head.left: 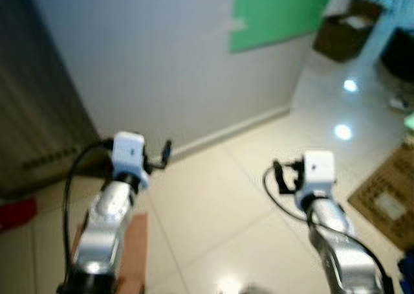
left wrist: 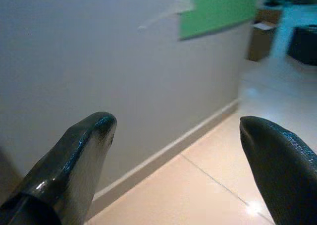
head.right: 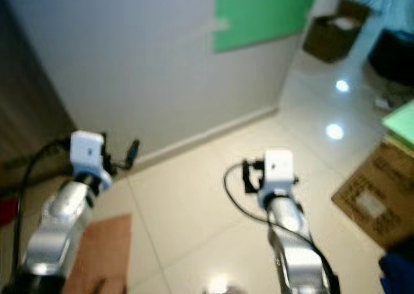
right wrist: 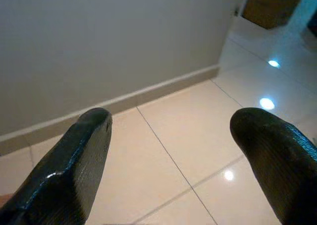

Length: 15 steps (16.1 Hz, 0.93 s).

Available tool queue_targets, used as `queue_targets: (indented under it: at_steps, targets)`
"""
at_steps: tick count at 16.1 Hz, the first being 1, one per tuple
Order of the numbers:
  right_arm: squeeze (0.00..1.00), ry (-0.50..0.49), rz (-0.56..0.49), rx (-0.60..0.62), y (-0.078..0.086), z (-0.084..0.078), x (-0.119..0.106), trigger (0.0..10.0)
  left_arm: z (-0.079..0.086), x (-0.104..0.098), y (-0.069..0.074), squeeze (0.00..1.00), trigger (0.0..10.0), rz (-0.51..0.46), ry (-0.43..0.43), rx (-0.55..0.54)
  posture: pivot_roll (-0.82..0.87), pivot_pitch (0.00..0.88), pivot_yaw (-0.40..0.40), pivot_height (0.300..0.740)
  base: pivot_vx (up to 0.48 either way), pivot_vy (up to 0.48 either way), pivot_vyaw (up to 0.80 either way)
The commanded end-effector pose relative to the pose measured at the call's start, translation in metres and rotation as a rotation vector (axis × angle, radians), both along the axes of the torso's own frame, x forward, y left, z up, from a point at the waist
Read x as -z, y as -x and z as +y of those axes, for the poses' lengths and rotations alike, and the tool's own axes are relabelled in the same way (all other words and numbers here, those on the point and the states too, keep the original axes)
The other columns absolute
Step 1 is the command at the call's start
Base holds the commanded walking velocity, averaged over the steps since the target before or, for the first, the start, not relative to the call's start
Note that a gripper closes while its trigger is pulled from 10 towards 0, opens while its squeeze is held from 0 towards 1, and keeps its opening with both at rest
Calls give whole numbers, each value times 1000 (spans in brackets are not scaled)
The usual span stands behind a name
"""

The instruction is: Hang keys on a hook

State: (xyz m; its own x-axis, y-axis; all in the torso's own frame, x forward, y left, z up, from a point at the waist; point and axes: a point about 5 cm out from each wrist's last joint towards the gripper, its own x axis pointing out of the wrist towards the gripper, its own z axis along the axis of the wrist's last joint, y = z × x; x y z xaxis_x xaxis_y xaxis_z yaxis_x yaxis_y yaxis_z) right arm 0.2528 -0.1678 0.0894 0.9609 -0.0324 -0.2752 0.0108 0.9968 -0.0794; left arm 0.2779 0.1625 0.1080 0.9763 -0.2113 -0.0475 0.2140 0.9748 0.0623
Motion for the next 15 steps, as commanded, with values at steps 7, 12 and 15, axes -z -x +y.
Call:
queue_targets:
  at_steps: [7,12,15]
  targets:
    - [0,67,-20,-23,-1,-5,-3,10000,-11,-6,-4,0,10000,-14,7,44,-70,0,26,740,320,0,-202]
    - [0,31,-40,15,3,-9,-7,10000,-15,2,-9,0,10000,12,28,40,-123,0,47,740,389,0,-103]
    - [0,26,-39,59,8,-18,-6,10000,-19,2,-14,0,10000,16,33,58,-135,0,72,740,399,0,-800]
